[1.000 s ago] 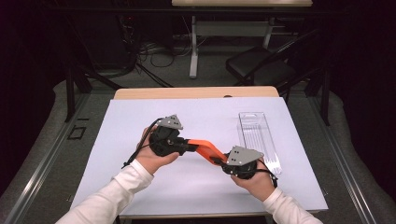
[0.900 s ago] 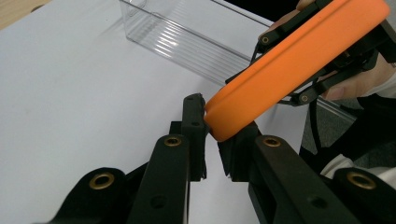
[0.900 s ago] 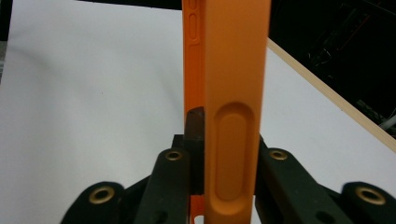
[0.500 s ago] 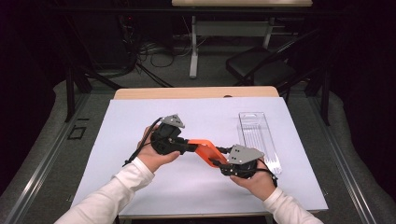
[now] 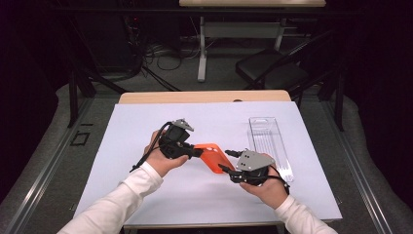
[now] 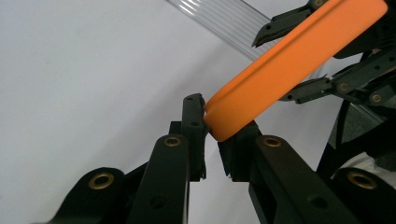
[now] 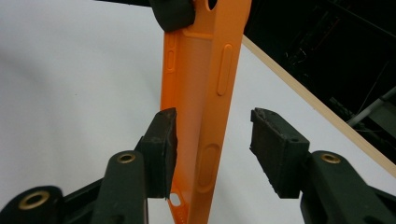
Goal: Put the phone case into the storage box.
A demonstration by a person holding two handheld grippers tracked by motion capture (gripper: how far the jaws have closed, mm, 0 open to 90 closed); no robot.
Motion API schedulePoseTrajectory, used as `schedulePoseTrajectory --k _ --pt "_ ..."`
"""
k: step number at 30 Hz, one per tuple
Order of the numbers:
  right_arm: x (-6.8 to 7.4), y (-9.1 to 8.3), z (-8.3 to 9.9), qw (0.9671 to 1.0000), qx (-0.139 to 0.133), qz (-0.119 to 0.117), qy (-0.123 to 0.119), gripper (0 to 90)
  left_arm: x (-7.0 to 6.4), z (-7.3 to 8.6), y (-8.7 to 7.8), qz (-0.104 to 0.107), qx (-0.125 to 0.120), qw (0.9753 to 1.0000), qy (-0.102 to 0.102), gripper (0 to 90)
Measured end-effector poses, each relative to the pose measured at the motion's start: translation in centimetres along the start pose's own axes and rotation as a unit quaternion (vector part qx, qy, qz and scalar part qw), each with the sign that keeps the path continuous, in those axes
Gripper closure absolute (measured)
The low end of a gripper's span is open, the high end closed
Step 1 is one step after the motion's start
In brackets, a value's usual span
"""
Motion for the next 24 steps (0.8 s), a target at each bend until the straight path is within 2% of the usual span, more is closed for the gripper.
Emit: schedulePoseTrajectory --k 6,12,14,18,20,24 --pt "-0.4 -0.1 0.0 0.9998 -0.005 0.016 0.012 49.3 0.4 -0.2 0.1 -0.018 0.011 0.9994 -0.027 80.8" --pt "-0.4 -0.2 -0.2 0.9995 -0.01 0.027 0.014 49.8 0.7 -0.6 0.3 -0.033 0.022 0.9984 -0.04 80.8" --pt "-0.4 -0.1 -0.3 0.9996 -0.007 0.024 0.016 49.7 0.7 -0.8 0.4 -0.036 0.024 0.9982 -0.041 80.8" --pt "-0.6 -0.1 -0.3 0.9993 0.002 0.035 0.014 48.3 0.7 -1.1 0.6 -0.04 0.033 0.9978 -0.042 80.8" --pt "-0.7 -0.2 -0.3 0.9991 -0.002 0.039 0.016 47.3 0.6 -1.2 0.6 -0.044 0.033 0.9976 -0.043 80.8" --pt "-0.8 -0.3 -0.3 0.9992 0.005 0.024 0.032 47.2 0.6 -1.5 0.7 -0.057 0.037 0.9969 -0.039 80.7"
Point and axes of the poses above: each handheld gripper's, and its own axes: y roughly forward along the jaws, z roughly out of its underside, x roughly to its left, the point moved 1 cm from there along y, roughly forward along the jaws, and after that the axes turned 10 degrees about x, right-handed, at the moved point
